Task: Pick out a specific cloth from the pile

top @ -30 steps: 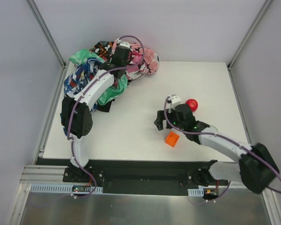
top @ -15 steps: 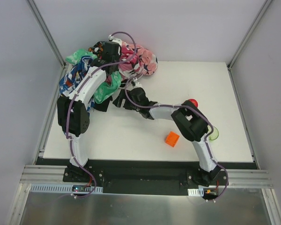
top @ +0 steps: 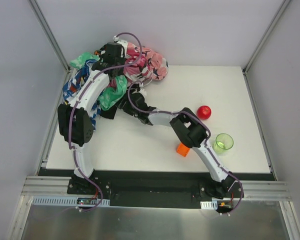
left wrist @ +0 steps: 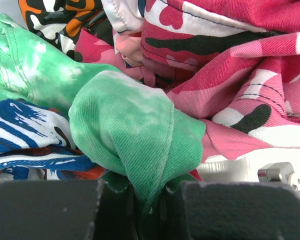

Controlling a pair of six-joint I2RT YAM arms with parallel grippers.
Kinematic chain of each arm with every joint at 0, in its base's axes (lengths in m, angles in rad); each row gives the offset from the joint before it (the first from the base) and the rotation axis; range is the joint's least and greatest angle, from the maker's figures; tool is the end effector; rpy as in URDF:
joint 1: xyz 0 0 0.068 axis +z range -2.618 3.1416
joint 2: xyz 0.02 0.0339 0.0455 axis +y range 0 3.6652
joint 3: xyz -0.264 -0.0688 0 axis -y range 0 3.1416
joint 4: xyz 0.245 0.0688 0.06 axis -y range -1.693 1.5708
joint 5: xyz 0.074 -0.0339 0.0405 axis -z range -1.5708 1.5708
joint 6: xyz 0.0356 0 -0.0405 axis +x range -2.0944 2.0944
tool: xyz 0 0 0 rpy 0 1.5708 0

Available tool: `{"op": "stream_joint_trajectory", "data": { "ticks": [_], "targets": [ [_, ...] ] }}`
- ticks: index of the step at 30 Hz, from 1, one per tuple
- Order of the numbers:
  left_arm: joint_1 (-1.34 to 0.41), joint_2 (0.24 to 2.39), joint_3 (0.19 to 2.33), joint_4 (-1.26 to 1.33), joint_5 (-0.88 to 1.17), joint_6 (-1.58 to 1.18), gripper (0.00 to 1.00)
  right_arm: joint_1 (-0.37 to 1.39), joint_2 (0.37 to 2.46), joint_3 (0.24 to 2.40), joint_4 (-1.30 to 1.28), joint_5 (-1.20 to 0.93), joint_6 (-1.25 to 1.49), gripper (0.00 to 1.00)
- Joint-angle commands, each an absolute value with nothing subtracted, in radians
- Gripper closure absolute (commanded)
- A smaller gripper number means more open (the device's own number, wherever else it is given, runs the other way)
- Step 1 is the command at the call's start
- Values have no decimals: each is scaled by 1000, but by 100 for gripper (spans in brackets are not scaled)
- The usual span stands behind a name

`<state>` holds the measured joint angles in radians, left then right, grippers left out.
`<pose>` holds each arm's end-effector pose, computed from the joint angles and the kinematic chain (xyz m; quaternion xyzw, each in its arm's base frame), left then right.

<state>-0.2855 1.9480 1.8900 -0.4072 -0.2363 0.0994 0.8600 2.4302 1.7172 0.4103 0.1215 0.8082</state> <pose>0.4460 -0.1222 0.3559 0.1009 0.8414 0.0514 0.5285 0.3614 0.4132 0.1384 0.0151 0.8048 0.4051 0.4335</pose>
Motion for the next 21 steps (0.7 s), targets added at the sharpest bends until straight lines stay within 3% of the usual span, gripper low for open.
{"op": "stream_joint_trajectory", "data": {
  "ticks": [1, 13, 18, 21],
  "targets": [
    [-258, 1839, 1931, -319, -255, 147, 100, 877, 2491, 1807, 341, 190, 893, 38],
    [-247, 1821, 1925, -322, -230, 126, 100, 870, 2709, 2169, 221, 77, 994, 38],
    [-244, 1812, 1921, -325, -215, 107, 100, 871, 2793, 2318, 222, 29, 1009, 50],
    [-241, 1804, 1914, -325, -221, 100, 100, 871, 2798, 2295, 291, 26, 1025, 73]
  ]
}}
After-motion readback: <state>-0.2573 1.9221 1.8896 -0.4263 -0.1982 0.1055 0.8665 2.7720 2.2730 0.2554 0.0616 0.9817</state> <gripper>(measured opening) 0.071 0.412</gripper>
